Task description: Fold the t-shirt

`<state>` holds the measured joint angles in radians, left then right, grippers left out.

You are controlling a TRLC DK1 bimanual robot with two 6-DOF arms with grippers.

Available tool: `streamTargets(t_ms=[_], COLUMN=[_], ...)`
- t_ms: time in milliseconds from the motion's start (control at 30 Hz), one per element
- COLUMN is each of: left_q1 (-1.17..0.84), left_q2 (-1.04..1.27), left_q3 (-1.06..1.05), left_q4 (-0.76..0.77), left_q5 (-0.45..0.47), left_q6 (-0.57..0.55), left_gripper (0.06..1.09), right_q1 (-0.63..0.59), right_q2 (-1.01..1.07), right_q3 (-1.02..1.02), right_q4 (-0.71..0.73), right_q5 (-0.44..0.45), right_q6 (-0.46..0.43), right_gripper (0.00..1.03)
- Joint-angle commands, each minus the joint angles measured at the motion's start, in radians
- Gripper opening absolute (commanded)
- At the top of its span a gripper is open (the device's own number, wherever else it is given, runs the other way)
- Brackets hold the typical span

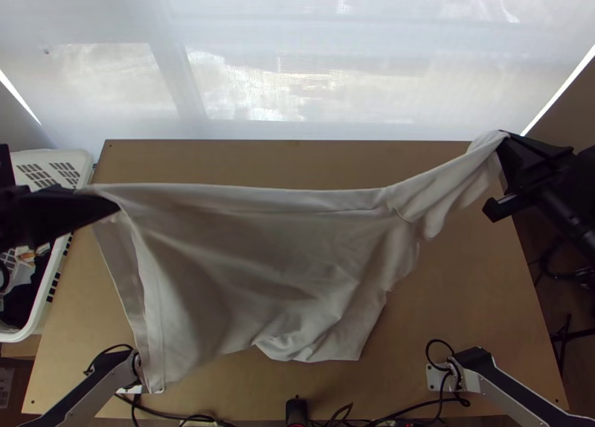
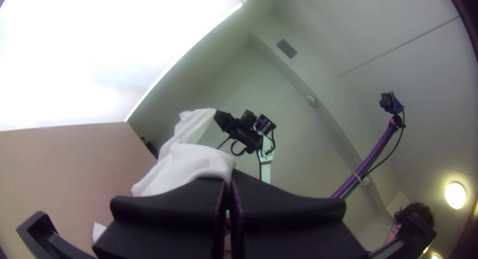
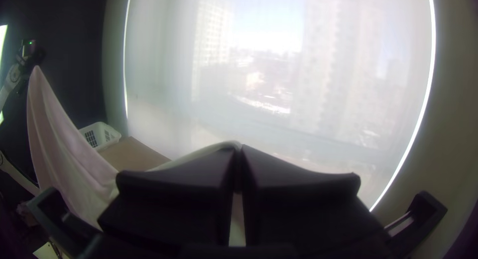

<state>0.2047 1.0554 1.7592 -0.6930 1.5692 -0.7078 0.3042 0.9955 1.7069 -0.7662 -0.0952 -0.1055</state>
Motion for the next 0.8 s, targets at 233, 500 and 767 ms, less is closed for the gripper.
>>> streamTargets(t_ms=[233,500,767], left_q1=[0.205,0.038,-0.064], left_q2=[0.264,0.410,0.545], left_q3=[-0.007,-0.003,-0.007], left_q4=[0.260,0.242,0.173], left_q5=[-0.281,-0.388,-0.624], left_q6=[0.041,0.111,0.323], left_gripper=[0.09,0.09,0.09], right_q1=[0.150,0.148,0.138], right_q2=[0.134,0.198,0.255], right_q3=[-0.070,-0.173,-0.299], right_q4=[0.140,0.285,0.444], right_q5=[0.089,0.089,0.089], right_q6=[-0.066,-0.066,-0.066], right_gripper=[0.02,0.02,0.02])
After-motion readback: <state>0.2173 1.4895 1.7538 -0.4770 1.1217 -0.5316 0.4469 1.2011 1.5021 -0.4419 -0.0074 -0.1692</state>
